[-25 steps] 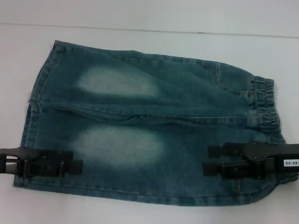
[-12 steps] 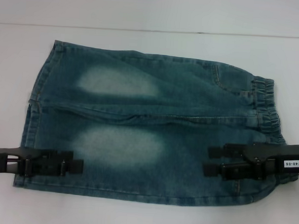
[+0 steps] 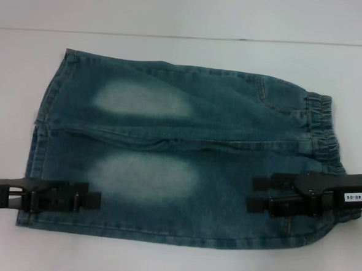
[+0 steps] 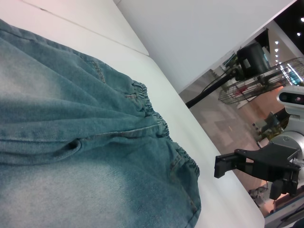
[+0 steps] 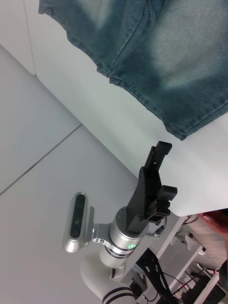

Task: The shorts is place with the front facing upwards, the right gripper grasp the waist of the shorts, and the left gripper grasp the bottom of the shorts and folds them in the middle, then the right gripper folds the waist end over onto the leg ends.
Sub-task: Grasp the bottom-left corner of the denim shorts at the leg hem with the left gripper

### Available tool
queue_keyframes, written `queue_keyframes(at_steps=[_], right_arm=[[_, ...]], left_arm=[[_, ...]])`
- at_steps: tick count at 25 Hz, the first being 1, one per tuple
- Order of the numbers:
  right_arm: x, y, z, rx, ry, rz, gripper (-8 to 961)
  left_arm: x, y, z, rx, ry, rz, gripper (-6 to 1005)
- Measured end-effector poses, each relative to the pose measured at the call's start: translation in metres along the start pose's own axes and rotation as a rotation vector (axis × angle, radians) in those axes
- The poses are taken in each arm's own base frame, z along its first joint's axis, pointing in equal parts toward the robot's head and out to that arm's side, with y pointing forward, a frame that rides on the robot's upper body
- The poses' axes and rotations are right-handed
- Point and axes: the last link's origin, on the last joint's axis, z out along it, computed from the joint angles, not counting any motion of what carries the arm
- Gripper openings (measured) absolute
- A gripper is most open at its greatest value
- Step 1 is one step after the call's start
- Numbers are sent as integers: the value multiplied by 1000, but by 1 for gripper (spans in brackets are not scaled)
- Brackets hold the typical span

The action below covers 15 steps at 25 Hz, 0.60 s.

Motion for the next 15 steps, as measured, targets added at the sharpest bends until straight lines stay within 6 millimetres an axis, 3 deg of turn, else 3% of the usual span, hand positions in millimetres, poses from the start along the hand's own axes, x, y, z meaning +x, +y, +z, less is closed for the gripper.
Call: queue_keyframes(at_steps=[15], right_arm=[[0, 0, -1, 1, 1, 1, 945]], left_arm=[[0, 0, 0, 2, 0, -6, 932]])
